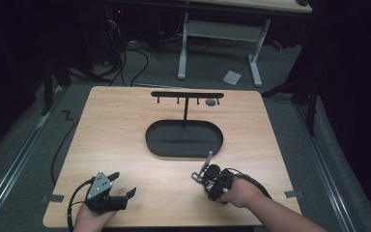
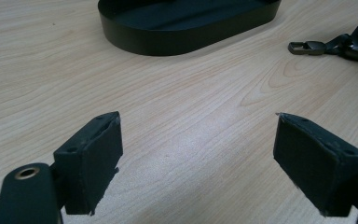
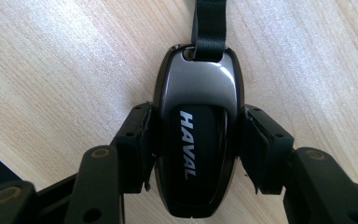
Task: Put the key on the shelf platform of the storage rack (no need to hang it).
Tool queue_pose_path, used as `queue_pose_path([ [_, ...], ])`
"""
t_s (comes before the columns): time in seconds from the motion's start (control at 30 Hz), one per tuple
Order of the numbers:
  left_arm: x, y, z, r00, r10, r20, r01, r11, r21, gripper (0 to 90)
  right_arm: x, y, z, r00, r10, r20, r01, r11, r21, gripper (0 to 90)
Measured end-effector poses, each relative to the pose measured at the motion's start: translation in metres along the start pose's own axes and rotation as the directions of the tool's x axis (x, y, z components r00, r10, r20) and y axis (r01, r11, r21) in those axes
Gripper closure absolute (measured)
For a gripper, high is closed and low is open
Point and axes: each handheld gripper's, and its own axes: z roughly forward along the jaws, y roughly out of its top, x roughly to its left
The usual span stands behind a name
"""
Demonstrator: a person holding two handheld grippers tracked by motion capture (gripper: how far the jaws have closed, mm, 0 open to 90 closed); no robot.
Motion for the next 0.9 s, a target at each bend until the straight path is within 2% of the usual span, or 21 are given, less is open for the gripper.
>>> queue_pose_path([
  [0.13, 0.000, 0.000, 0.001, 1.0000, 0.001, 0.005, -0.001, 1.0000, 0.005, 16.3, 0.000, 0.001, 0.000, 1.0000, 0.002, -0.008, -0.002, 1.000, 0.009, 48.9],
  [0.37, 0.000, 0.000, 0.001, 1.0000, 0.000, 0.000, 0.000, 1.0000, 0.003, 16.3, 0.000, 0.003, -0.010, 1.0000, -0.010, 0.001, 0.010, 1.000, -0.011, 48.9],
  [0.53, 0.000, 0.000, 0.000, 1.0000, 0.000, 0.002, 0.000, 1.0000, 0.004, 16.2, -0.005, 0.004, -0.024, 0.9998, -0.001, 0.021, 0.001, 1.000, -0.024, 49.0],
  [0.7, 0.000, 0.000, 0.000, 1.0000, 0.000, 0.001, 0.000, 1.0000, -0.001, 16.3, -0.013, 0.003, -0.036, 0.9993, 0.032, 0.020, -0.031, 0.999, -0.043, 49.0],
  [0.9, 0.001, 0.000, 0.000, 1.0000, 0.000, 0.001, 0.000, 1.0000, -0.001, 16.3, -0.022, 0.003, -0.050, 0.9987, 0.043, 0.028, -0.042, 0.998, -0.048, 49.0],
])
